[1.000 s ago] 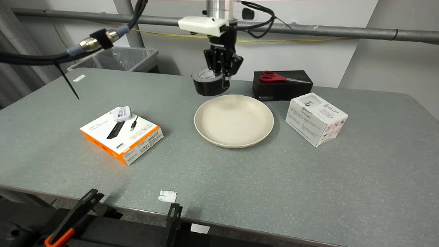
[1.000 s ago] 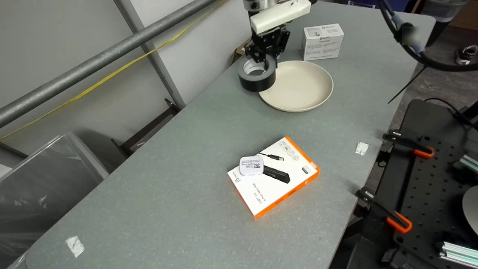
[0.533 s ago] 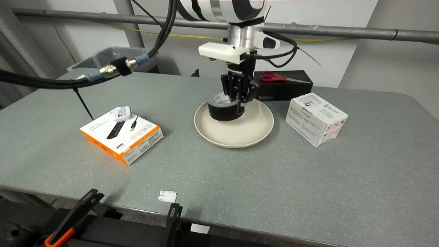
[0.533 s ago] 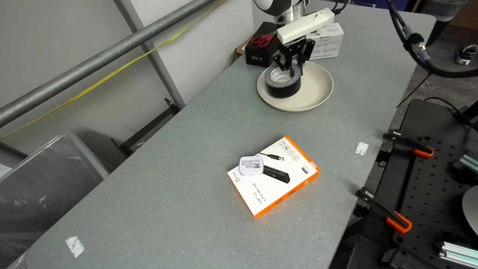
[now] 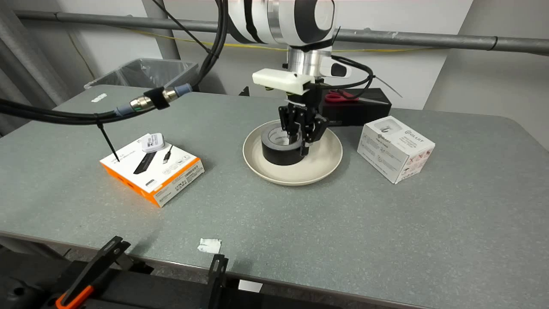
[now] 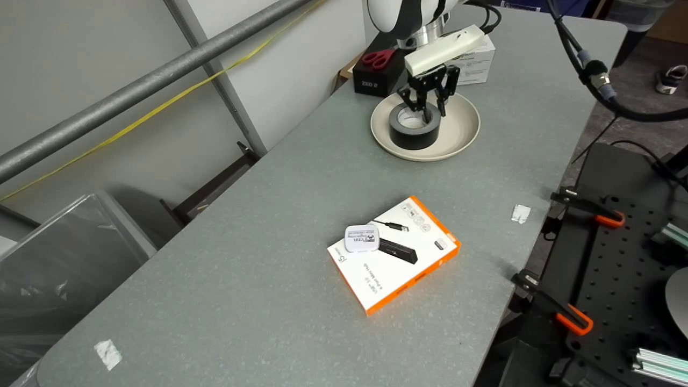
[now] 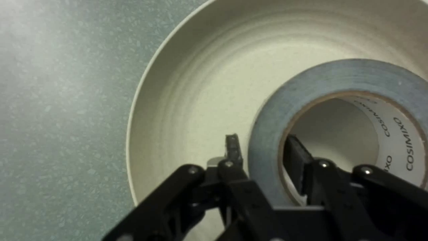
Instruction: Put the black tape on the plate
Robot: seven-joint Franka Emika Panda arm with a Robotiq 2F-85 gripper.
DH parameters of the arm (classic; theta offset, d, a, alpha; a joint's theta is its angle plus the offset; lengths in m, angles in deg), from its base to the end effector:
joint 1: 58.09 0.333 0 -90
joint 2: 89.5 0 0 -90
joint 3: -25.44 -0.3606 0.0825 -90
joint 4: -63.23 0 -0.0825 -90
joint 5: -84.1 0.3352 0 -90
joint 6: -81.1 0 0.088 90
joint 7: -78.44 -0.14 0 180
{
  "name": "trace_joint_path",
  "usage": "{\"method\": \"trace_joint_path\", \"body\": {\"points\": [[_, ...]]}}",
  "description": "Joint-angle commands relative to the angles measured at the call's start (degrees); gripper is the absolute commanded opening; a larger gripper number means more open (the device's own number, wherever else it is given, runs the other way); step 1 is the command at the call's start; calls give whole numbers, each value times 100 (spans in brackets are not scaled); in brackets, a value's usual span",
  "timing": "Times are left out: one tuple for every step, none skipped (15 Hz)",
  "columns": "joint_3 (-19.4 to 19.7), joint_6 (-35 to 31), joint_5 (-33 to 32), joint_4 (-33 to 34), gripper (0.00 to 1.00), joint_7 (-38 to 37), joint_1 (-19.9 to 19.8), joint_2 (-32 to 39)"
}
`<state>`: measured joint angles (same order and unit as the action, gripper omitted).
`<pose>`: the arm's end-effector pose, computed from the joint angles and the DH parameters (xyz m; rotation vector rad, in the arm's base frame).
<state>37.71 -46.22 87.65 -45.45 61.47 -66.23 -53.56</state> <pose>0.5507 -0.1943 0.1982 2.8609 -1.0049 -0.4405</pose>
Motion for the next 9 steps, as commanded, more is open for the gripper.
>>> {"method": "trace_joint_path", "body": {"points": [[107,193,-147,51,55,-70,-2,-50],[125,196,-159,48,65,-63,-9,-64],[137,202,-159,52,76,-51,-22,-74],[151,208,-161,58,85,-55,-26,-81],[163,213,-164,61,96,-55,-28,-88],[163,241,-155,73,100,-47,-32,-97],[159,257,-147,79,100,-26,-38,-109],[141,311,-136,92,100,16,-48,-126],[80,398,-93,112,100,159,-94,-151]]}}
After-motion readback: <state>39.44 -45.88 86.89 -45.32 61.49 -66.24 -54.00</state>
